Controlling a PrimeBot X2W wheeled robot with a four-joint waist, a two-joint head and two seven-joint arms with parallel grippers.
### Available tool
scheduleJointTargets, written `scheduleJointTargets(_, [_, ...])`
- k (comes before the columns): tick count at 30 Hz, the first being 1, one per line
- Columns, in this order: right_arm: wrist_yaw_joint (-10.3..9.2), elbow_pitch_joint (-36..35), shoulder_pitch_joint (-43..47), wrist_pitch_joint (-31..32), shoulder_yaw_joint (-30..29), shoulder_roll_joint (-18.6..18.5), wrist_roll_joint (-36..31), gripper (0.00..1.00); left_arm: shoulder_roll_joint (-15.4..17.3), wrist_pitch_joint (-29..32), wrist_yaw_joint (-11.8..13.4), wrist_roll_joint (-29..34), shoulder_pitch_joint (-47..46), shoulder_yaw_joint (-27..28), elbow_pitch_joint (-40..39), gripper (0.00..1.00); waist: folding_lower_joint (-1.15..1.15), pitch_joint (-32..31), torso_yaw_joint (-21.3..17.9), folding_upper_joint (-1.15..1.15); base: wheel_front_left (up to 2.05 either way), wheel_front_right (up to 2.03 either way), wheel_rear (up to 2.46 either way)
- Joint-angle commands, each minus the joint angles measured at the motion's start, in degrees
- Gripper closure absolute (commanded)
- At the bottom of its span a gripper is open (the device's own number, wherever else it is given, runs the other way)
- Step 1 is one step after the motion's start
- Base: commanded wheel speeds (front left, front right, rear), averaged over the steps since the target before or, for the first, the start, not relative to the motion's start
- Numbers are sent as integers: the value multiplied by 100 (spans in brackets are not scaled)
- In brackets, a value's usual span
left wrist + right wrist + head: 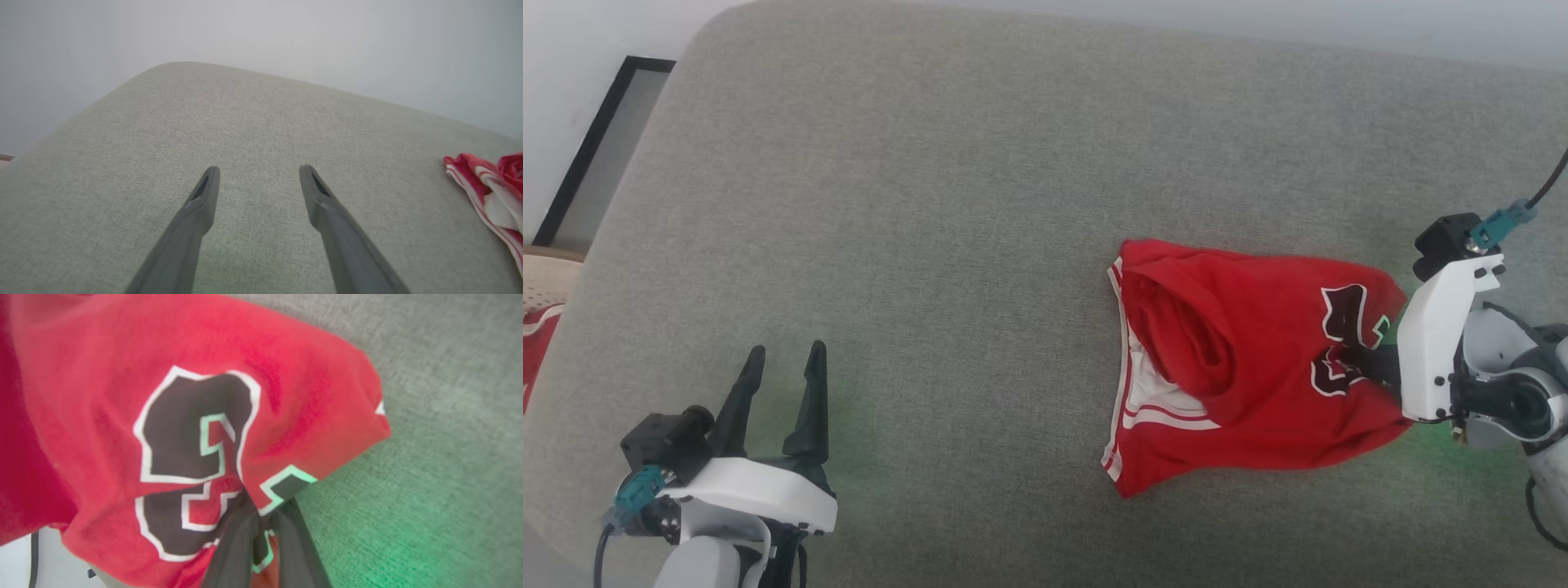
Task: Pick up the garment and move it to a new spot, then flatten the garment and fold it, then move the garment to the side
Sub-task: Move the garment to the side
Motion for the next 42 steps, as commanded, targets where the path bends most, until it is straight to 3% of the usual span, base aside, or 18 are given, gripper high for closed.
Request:
scheduleJointTargets(1, [0, 20, 95, 88, 43, 93, -55, 100, 13, -24, -8, -12, -86, 5, -20, 0, 0, 13, -41, 0, 0, 0, 0])
scheduleJointTargets(14, [-3, -422, -77, -7, -449, -312, -251, 100, 152, -23, -8, 45, -331, -170, -126, 0, 0, 42, -447, 0, 0, 0, 0])
scheduleJointTargets(28, [-3, -525, -384, -509, -904, -930, -386, 100, 384, -23, -8, 35, -860, -577, -132, 0, 0, 293, -1291, 0, 0, 0, 0])
scheduleJointTargets(42, [-3, 99, -1002, -1514, -787, -1400, -623, 100, 643, -23, -8, 56, -1632, -1186, -118, 0, 0, 802, -2295, 0, 0, 0, 0])
